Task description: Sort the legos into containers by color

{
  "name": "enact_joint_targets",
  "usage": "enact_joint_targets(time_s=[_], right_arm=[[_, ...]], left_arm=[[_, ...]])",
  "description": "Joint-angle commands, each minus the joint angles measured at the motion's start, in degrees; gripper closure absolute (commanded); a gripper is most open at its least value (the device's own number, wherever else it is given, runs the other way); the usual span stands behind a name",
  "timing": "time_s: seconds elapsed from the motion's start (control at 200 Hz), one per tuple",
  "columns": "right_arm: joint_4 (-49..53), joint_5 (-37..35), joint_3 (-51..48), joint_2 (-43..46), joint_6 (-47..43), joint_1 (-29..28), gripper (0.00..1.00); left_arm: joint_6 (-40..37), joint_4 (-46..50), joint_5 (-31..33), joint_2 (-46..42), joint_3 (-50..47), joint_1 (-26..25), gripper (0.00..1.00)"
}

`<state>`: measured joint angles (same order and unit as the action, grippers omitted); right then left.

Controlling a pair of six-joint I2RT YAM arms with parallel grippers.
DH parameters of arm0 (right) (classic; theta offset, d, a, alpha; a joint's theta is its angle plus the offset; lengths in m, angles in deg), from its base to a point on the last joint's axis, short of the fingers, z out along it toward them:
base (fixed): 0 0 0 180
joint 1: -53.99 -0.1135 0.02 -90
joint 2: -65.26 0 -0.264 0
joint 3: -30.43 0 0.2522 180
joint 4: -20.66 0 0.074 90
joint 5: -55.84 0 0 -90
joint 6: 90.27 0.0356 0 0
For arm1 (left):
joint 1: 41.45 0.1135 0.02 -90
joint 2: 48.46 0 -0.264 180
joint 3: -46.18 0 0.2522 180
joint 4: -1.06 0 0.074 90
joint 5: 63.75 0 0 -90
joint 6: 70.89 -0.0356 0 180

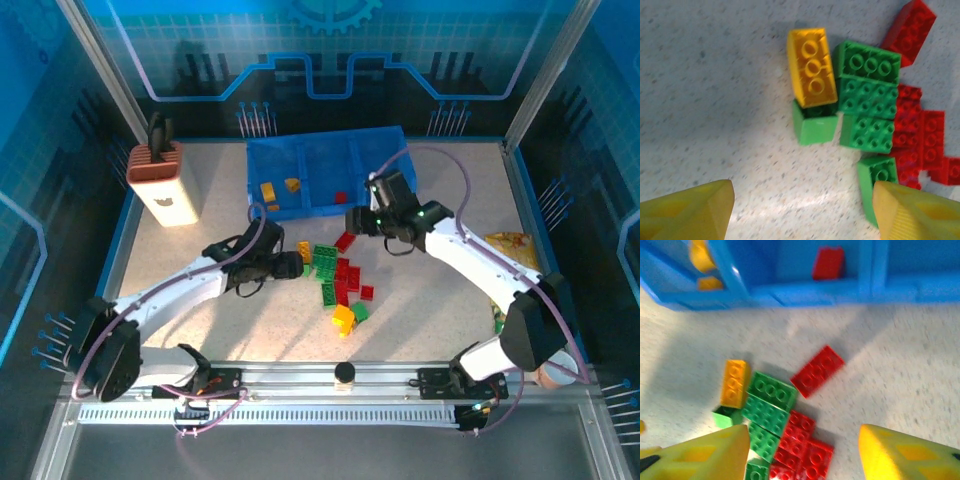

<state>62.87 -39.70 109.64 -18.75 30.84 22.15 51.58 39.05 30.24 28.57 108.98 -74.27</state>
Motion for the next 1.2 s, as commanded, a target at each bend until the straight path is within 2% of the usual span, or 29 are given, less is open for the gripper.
enact_joint_targets(time_s=[0.0,0.105,0.25,0.43,0.605,0.75,1.196], right_arm=[[-0.36,-1.35,-1.06,-1.03,2.4,-0.09,0.41],[-0.36,0.06,0.62,-5.14,4.62,-0.57,0.36],[0.62,-0.24,5.65,-11.73,8.27,-1.23,0.36],[6.05,-2.71,15.03,-22.43,11.4,-2.37,0.36],[10.93,-7.47,21.25,-29.22,13.15,-3.65,0.38],[11.81,-10.58,21.03,-30.73,15.6,-3.94,0.39],[10.69,-7.86,24.73,-36.82,16.9,-4.07,0.42]], left_arm=[[-0.93,-2.07,-2.03,2.27,3.07,-0.39,0.27],[-0.3,-2.59,-1.89,1.65,2.03,-0.71,0.28],[0.14,-1.78,0.04,-2.78,-2.06,-2.15,0.27],[1.75,0.67,2.5,-11.48,-7.57,-3.79,0.28],[2.35,2.46,3.36,-17.27,-9.91,-4.07,0.27],[1.64,4.01,4.53,-18.71,-10.14,-4.08,0.27],[1.57,3.67,5.12,-19.54,-11.41,-4.04,0.27]])
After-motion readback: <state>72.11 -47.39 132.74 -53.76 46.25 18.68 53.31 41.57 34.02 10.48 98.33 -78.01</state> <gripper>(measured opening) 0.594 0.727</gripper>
